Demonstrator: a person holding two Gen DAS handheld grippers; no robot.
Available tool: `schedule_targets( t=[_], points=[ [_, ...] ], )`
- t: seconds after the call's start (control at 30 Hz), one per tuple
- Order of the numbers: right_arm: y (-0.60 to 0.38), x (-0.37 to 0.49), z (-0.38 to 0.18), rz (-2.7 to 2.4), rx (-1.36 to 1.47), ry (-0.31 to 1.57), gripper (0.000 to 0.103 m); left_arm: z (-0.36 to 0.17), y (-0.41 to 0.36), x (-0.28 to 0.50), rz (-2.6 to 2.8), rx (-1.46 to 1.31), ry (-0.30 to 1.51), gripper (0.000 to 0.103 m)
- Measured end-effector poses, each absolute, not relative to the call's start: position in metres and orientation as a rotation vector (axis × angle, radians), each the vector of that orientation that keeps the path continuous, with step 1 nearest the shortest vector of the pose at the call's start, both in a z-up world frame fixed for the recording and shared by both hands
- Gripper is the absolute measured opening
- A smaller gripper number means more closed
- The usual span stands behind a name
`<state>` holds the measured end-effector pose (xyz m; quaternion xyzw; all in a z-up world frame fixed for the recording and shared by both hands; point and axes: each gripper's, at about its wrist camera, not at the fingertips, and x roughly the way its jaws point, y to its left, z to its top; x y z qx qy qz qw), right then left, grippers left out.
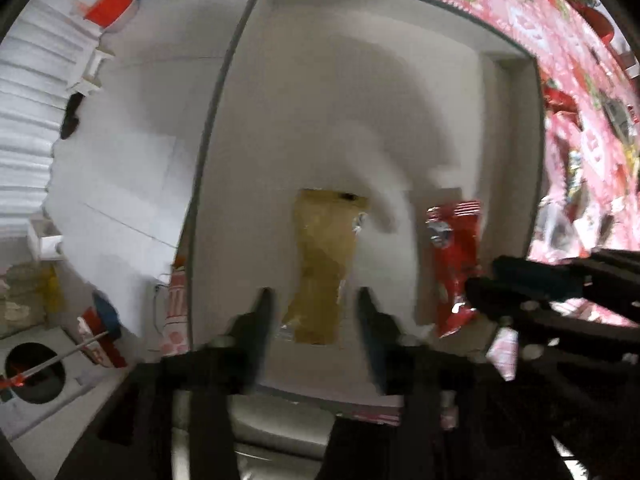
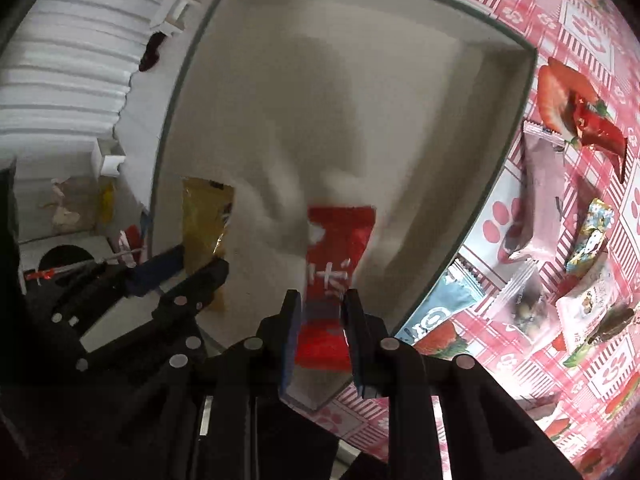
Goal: Organize snacks
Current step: 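Carry both packets over the white tray and open both tools to drop them, then withdraw both tools from the tray back toward the snack pile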
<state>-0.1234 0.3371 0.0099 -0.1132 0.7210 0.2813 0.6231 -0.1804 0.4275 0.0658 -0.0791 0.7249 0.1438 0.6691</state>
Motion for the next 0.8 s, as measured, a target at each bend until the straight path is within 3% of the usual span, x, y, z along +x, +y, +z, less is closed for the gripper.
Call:
schedule_targets(
  t=[0.07, 0.13, 0.2, 0.23, 0.4, 0.57, 0.8],
  points=[
    [0.336, -0.123, 0.011, 0.623, -0.283, 1.646, 0.025, 0.067, 0.431, -0.183, 0.342, -0.179, 1.626, 0.072],
    [0.326, -0.118, 0.017, 0.602, -0.264, 1.631, 0.048, 0.066, 0.437, -0.185, 0.348, -0.203, 1.631, 0.074],
    [0.309, -0.113, 0.026, 0.569, -0.222, 1.596, 0.094, 0.067, 0.443, -0.187, 0.348, -0.234, 1.627, 0.08],
    [0.299, -0.111, 0.032, 0.543, -0.209, 1.565, 0.101, 0.067, 0.444, -0.187, 0.348, -0.237, 1.625, 0.08],
    [0.236, -0.101, 0.032, 0.32, -0.068, 1.586, 0.102, 0.062, 0.439, -0.182, 0.324, -0.229, 1.644, 0.08],
    [0.184, -0.103, -0.006, 0.084, 0.134, 1.722, 0.102, 0.058, 0.427, -0.181, 0.298, -0.202, 1.664, 0.08],
    [0.203, -0.11, -0.031, 0.066, 0.054, 1.722, 0.102, 0.044, 0.423, -0.19, 0.278, -0.16, 1.717, 0.081]
  ],
)
